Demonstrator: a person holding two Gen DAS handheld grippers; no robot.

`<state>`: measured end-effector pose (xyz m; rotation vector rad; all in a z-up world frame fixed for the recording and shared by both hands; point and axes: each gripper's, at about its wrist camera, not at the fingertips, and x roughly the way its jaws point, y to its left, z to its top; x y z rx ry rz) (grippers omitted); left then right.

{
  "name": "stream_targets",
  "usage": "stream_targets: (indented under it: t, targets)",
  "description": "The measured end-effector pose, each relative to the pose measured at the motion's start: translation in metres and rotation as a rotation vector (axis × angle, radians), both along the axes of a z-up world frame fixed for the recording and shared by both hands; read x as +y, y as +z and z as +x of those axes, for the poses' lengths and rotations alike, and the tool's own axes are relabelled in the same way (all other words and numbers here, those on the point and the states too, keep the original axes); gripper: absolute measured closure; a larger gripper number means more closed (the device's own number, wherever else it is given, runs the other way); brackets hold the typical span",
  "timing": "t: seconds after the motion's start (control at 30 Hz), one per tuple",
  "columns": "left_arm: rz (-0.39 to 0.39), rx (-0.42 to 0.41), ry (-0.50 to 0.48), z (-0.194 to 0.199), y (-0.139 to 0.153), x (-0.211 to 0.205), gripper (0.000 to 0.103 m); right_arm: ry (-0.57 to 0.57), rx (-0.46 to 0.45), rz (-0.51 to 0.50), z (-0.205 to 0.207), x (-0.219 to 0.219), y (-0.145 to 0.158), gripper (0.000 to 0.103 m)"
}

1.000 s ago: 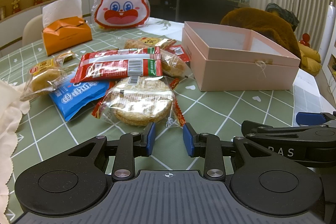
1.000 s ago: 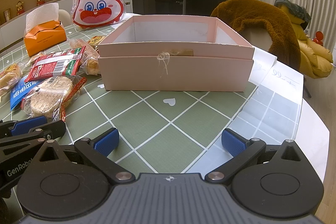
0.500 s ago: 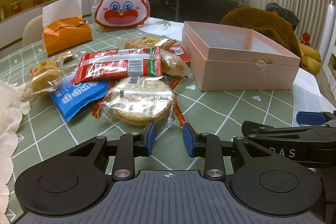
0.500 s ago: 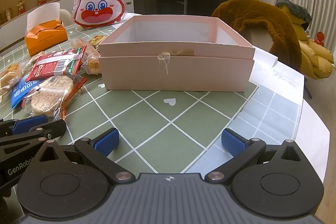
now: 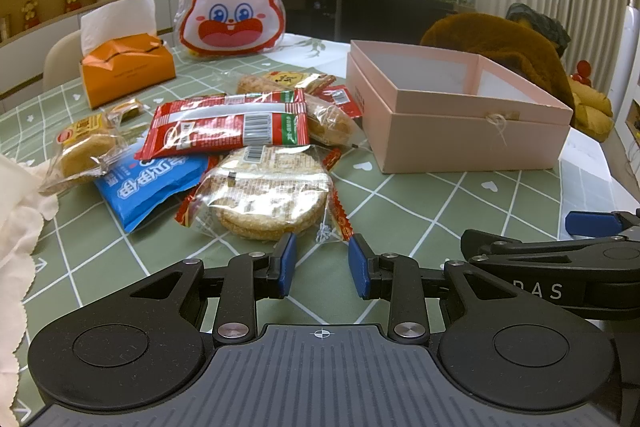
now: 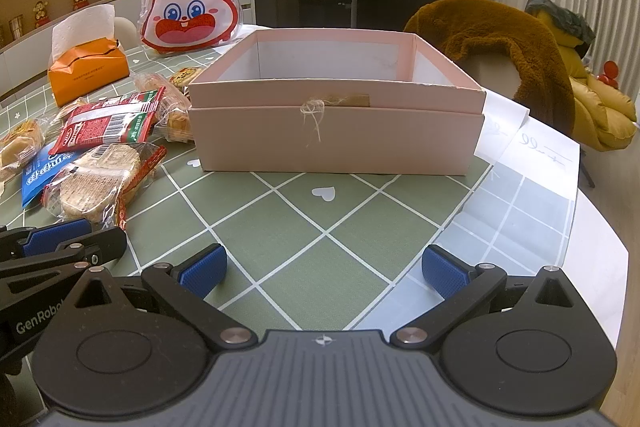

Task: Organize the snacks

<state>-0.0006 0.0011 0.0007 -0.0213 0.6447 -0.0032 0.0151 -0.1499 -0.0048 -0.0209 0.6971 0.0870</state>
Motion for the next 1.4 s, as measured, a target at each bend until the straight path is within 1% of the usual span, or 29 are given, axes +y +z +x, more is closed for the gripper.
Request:
stream_targets:
  t: [0.23, 0.3, 0.4, 0.47, 0.53, 0.57, 0.6, 0.67, 0.7, 0.73, 0.77, 0.8, 0.83, 0.87, 0.9, 0.93, 0.97, 1.0, 1.03, 1.07, 1.1, 1.13, 1.17, 1.2, 1.23, 1.3, 1.33, 1.4]
  targets:
    - [0.001, 0.0, 0.0, 0.0, 0.0, 0.0, 0.069, 0.004, 0.0, -0.001, -0.001, 0.0, 0.0, 0.0]
    - [0.002, 0.0, 0.0, 0.0, 0.0, 0.001, 0.069, 0.016, 0.013, -0.002, -0.001, 0.0, 0.001, 0.0]
    - [0.0, 0.0, 0.001, 0.0, 0.0, 0.001, 0.069, 0.037, 0.046, -0.005, 0.002, -0.002, 0.003, 0.0]
    - [-0.004, -0.001, 0.001, 0.0, 0.0, 0.001, 0.069, 0.068, 0.093, -0.013, 0.004, -0.004, 0.007, 0.0]
    - [-0.033, 0.007, 0.012, 0.0, 0.002, 0.007, 0.075, 0.097, 0.147, -0.017, 0.011, -0.006, 0.011, 0.0]
    - [-0.051, 0.027, 0.016, 0.002, 0.005, 0.011, 0.078, 0.096, 0.165, -0.02, 0.012, -0.006, 0.012, 0.0]
    - [-0.115, 0.062, 0.015, 0.006, 0.012, 0.021, 0.078, 0.099, 0.181, -0.024, 0.013, -0.005, 0.012, 0.0]
    - [-0.238, 0.103, 0.014, 0.018, 0.029, 0.042, 0.078, 0.116, 0.2, -0.03, 0.015, -0.006, 0.013, 0.0]
    - [-0.258, 0.111, 0.028, 0.023, 0.039, 0.05, 0.078, 0.128, 0.213, -0.034, 0.016, -0.006, 0.014, 0.0]
    - [-0.259, 0.104, 0.056, 0.029, 0.052, 0.059, 0.078, 0.144, 0.23, -0.039, 0.018, -0.006, 0.015, 0.0]
    - [-0.245, 0.075, 0.097, 0.035, 0.066, 0.07, 0.078, 0.166, 0.255, -0.045, 0.022, -0.005, 0.017, 0.0]
    - [-0.213, 0.026, 0.158, 0.042, 0.084, 0.085, 0.078, 0.178, 0.282, -0.049, 0.027, -0.005, 0.018, 0.0]
    - [-0.188, 0.004, 0.197, 0.047, 0.095, 0.094, 0.078, 0.186, 0.323, -0.049, 0.033, -0.003, 0.021, 0.0]
    - [-0.158, 0.0, 0.236, 0.056, 0.105, 0.107, 0.078, 0.205, 0.356, -0.034, 0.038, -0.003, 0.024, 0.002]
    - [-0.134, 0.024, 0.263, 0.066, 0.113, 0.122, 0.078, 0.23, 0.374, -0.006, 0.043, -0.001, 0.031, 0.005]
    - [-0.126, 0.058, 0.279, 0.075, 0.117, 0.136, 0.078, 0.266, 0.361, 0.032, 0.048, 0.002, 0.045, 0.007]
    - [-0.128, 0.095, 0.293, 0.083, 0.12, 0.151, 0.078, 0.29, 0.328, 0.054, 0.051, 0.006, 0.061, 0.007]
    - [-0.144, 0.138, 0.306, 0.089, 0.121, 0.17, 0.078, 0.312, 0.287, 0.072, 0.056, 0.012, 0.078, 0.007]
    - [-0.17, 0.163, 0.324, 0.09, 0.121, 0.183, 0.078, 0.339, 0.242, 0.088, 0.063, 0.02, 0.098, 0.006]
    - [-0.204, 0.171, 0.351, 0.087, 0.119, 0.192, 0.078, 0.363, 0.21, 0.1, 0.075, 0.031, 0.119, 0.004]
    - [-0.259, 0.164, 0.398, 0.08, 0.117, 0.205, 0.077, 0.375, 0.193, 0.102, 0.089, 0.043, 0.136, 0.004]
    - [-0.294, 0.161, 0.433, 0.074, 0.115, 0.211, 0.077, 0.379, 0.176, 0.095, 0.109, 0.06, 0.155, 0.002]
    - [-0.311, 0.167, 0.459, 0.07, 0.112, 0.214, 0.077, 0.382, 0.165, 0.078, 0.124, 0.076, 0.168, 0.0]
    - [-0.317, 0.179, 0.479, 0.066, 0.109, 0.216, 0.077, 0.388, 0.152, 0.051, 0.14, 0.094, 0.179, 0.0]
    - [-0.316, 0.191, 0.49, 0.061, 0.107, 0.212, 0.077, 0.397, 0.138, 0.017, 0.155, 0.114, 0.187, 0.0]
    - [-0.33, 0.213, 0.501, 0.051, 0.105, 0.215, 0.077, 0.431, 0.15, -0.051, 0.183, 0.16, 0.195, 0.0]
    - [-0.339, 0.222, 0.511, 0.051, 0.106, 0.212, 0.077, 0.445, 0.166, -0.056, 0.193, 0.177, 0.193, 0.0]
    - [-0.353, 0.21, 0.534, 0.043, 0.111, 0.214, 0.077, 0.493, 0.227, -0.01, 0.207, 0.208, 0.184, 0.0]
